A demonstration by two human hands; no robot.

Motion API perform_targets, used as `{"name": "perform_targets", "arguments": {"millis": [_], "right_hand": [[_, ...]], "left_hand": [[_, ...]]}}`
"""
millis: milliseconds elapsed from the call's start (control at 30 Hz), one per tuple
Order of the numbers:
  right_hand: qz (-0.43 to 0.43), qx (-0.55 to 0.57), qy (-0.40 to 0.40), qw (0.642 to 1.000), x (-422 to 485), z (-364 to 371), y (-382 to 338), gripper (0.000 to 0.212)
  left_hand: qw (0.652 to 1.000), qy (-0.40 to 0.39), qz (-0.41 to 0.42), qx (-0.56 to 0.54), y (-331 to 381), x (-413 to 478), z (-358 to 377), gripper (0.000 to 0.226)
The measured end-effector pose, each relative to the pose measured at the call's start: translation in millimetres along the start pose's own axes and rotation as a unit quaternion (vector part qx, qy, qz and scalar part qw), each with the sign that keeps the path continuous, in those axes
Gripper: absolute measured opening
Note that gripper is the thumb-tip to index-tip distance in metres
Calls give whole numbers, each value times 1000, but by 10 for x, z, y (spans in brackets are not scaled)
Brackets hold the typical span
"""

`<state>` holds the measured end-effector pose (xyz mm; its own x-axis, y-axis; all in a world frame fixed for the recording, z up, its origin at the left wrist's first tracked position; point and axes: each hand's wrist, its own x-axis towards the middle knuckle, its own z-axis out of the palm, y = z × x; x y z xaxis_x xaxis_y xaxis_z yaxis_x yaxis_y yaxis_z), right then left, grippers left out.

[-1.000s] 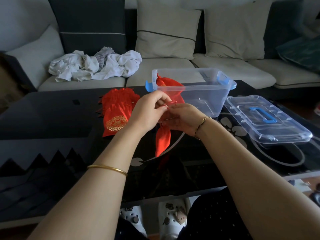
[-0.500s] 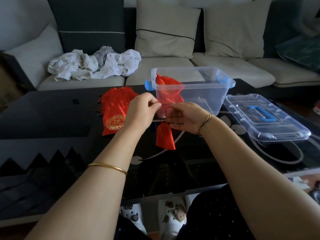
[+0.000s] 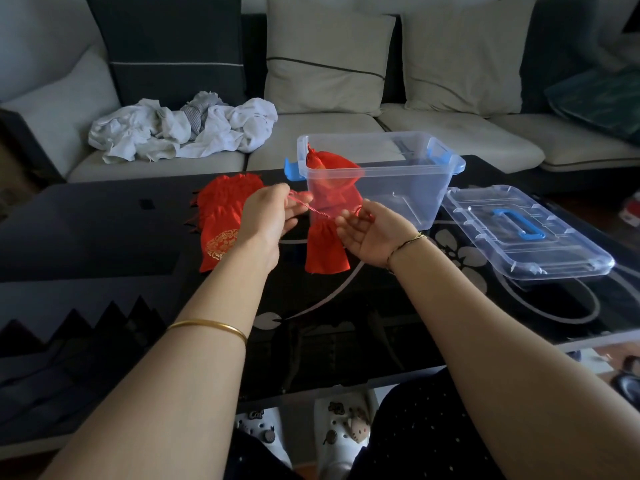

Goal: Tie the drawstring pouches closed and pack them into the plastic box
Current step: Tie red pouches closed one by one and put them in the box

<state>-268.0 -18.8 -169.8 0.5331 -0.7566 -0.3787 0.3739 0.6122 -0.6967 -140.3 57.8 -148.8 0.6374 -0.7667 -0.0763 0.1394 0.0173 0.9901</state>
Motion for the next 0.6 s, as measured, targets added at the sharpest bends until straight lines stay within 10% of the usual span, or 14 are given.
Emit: {"name": "perform_targets", "arguments": {"millis": [233,600], "right_hand": [[0,-16,54,998,17,-33,35,40],[-169,-172,-43,970,-84,143,-14,29]], "left_hand": [[992,-10,2,-126,13,-38,23,30],[973,-170,-20,153,-112,-113,19,9]]}}
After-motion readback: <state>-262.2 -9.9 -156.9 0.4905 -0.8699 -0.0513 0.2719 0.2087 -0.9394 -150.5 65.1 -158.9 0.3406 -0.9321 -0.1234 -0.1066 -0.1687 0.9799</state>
